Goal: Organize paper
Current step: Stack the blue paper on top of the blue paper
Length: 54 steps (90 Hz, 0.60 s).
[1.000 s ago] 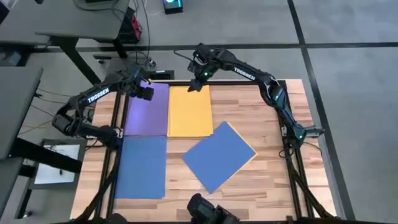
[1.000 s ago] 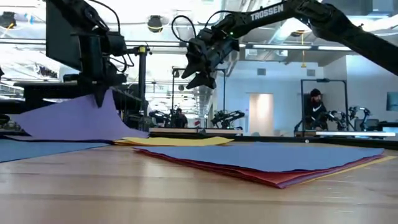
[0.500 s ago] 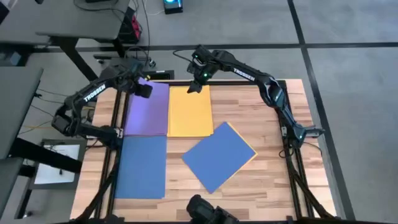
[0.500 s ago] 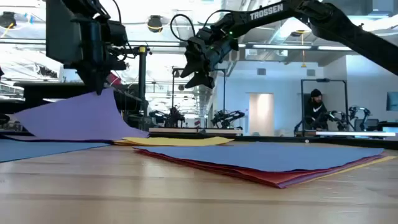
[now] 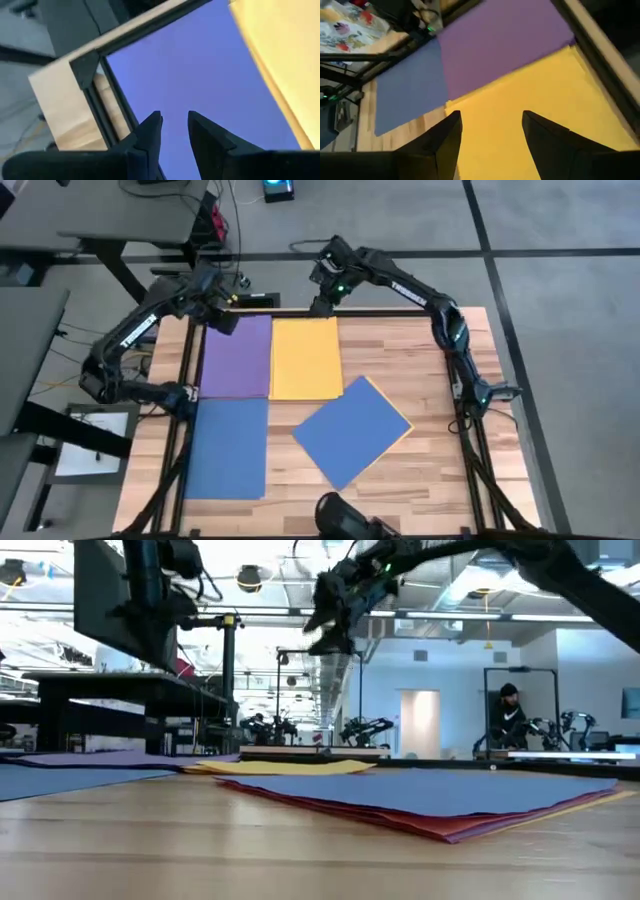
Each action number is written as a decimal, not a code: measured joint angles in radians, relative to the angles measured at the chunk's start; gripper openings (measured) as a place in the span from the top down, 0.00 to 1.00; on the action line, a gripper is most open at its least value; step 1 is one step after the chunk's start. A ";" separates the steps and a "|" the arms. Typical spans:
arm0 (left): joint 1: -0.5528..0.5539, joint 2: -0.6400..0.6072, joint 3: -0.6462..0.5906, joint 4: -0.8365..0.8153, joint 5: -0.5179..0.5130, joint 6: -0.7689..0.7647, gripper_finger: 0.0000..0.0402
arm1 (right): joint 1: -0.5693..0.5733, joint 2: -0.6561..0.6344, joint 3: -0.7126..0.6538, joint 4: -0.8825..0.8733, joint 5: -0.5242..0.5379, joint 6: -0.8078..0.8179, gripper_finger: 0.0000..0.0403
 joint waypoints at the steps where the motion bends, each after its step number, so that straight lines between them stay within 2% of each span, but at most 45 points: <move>1: -0.003 -0.005 0.001 0.001 0.001 0.005 0.80 | 0.001 -0.009 0.000 0.000 0.000 0.000 0.51; 12: -0.041 -0.060 0.001 0.030 0.096 0.034 0.80 | 0.020 -0.119 0.000 -0.052 0.017 -0.005 0.51; 30: -0.147 -0.097 0.001 0.095 0.289 0.028 0.80 | 0.109 -0.265 0.000 -0.294 0.230 -0.031 0.51; 43: -0.268 -0.085 0.001 0.177 0.313 0.030 0.80 | 0.195 -0.317 -0.047 -0.458 0.418 0.106 0.51; 54: -0.374 -0.060 0.000 0.263 0.331 0.028 0.80 | 0.269 -0.364 -0.191 -0.520 0.533 0.267 0.51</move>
